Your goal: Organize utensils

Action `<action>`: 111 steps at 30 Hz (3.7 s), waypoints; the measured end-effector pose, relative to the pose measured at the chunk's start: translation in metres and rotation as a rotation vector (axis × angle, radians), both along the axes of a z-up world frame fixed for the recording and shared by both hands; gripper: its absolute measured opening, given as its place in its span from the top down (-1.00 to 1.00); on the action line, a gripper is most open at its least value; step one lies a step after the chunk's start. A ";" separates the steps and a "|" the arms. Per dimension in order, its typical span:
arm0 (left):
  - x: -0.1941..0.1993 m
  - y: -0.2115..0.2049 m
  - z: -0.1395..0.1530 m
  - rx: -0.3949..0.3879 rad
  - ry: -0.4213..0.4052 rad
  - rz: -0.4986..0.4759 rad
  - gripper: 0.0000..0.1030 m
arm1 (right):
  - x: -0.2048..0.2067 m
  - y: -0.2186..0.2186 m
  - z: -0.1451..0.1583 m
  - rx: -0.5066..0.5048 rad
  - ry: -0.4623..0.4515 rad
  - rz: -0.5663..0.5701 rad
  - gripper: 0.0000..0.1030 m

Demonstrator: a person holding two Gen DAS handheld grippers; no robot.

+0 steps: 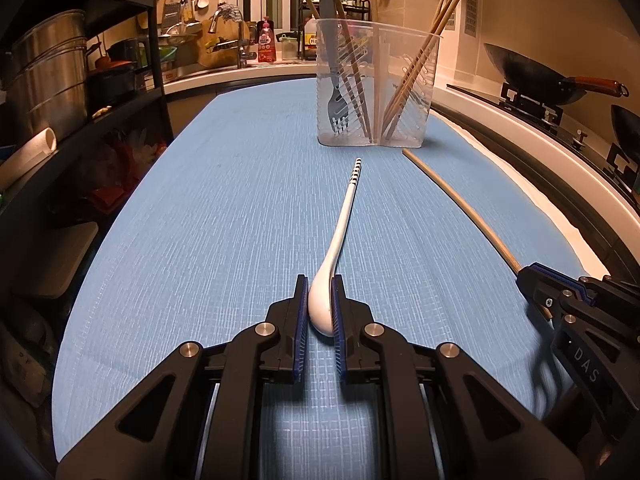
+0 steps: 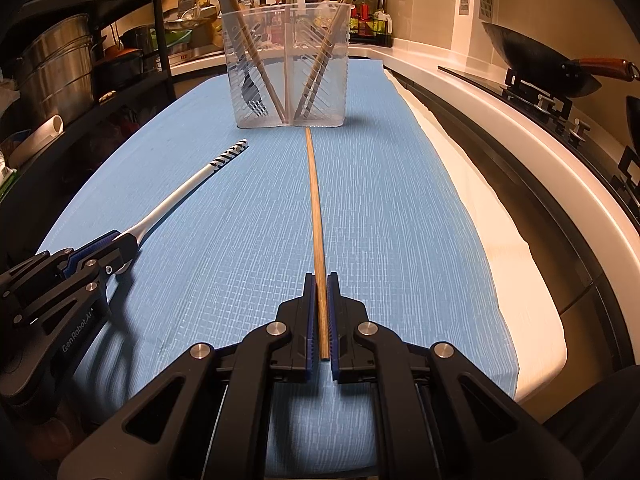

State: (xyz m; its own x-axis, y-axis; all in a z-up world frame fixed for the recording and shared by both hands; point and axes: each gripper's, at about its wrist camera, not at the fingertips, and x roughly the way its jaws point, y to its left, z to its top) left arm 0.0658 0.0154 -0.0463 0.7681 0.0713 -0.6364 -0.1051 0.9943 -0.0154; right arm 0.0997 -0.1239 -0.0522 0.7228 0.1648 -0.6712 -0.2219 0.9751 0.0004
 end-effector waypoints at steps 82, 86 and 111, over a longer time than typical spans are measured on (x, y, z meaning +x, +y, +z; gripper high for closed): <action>0.107 0.033 0.226 -0.022 -0.299 -0.166 -0.39 | 0.076 -0.012 0.216 0.122 -0.422 0.116 -0.36; 0.068 0.034 0.186 -0.055 -0.307 -0.117 -0.65 | 0.054 -0.021 0.183 0.125 -0.426 0.052 -0.81; 0.075 0.024 0.088 -0.083 -0.156 0.000 -0.85 | 0.071 -0.019 0.108 0.049 -0.318 -0.077 -0.89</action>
